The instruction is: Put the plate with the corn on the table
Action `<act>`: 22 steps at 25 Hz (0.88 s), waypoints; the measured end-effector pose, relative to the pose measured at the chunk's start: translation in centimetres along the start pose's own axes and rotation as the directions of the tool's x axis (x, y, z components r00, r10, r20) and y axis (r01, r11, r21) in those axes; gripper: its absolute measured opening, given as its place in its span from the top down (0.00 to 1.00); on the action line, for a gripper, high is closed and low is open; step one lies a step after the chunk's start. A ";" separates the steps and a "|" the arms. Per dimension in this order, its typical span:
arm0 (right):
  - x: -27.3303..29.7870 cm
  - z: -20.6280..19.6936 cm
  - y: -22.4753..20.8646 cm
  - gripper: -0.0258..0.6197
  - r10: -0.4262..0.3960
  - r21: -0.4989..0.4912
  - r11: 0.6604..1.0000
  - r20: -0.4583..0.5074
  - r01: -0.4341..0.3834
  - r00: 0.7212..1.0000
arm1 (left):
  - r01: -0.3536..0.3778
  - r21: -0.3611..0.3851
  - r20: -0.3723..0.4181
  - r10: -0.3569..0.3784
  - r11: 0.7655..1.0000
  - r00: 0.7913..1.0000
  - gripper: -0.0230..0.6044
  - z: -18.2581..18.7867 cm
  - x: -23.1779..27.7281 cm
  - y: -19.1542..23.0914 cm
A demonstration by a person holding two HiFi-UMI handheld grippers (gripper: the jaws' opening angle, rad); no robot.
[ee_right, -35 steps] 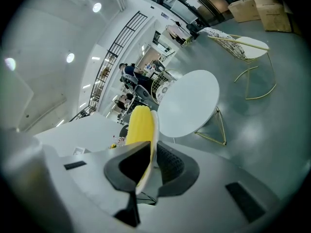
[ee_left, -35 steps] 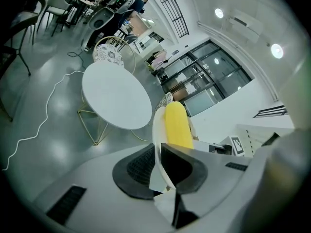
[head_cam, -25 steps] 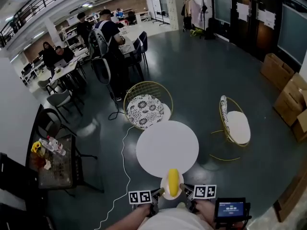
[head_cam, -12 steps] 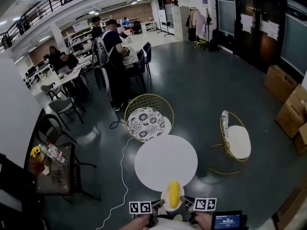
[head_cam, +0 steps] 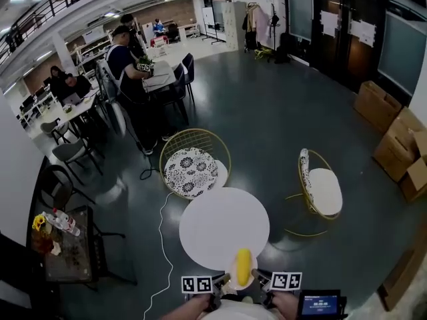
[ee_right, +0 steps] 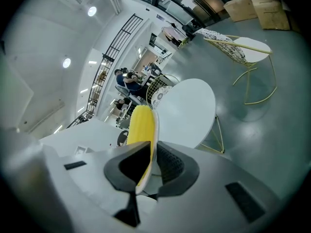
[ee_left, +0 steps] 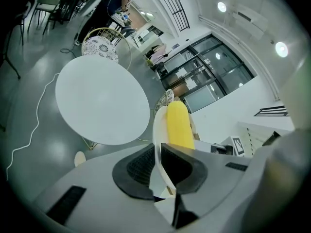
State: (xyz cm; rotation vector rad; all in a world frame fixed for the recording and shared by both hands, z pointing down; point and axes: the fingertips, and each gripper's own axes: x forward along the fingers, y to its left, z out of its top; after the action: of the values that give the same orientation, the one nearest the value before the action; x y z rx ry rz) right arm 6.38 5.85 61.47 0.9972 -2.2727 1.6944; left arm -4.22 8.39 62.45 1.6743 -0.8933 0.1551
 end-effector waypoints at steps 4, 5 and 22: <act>1.2 1.3 -0.1 0.88 -0.013 0.010 1.000 0.025 0.013 1.000 | 0.024 0.005 -0.017 -0.024 1.000 1.000 0.89 1.9 0.6 0.6; 1.7 1.6 -0.1 0.88 -0.014 0.012 1.000 0.030 0.013 0.999 | 0.027 0.009 -0.020 -0.027 1.000 0.999 0.89 2.5 0.7 0.9; 8.5 8.6 1.2 0.88 -0.023 0.021 1.000 0.085 0.022 0.996 | 0.067 0.026 -0.024 -0.066 0.997 0.998 0.89 11.9 2.1 3.7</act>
State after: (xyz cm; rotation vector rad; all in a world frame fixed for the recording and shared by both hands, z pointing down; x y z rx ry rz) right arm 1.46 -5.30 61.51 1.1153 -2.2910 1.7002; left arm -9.17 -3.24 62.70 1.7214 -0.8202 0.1414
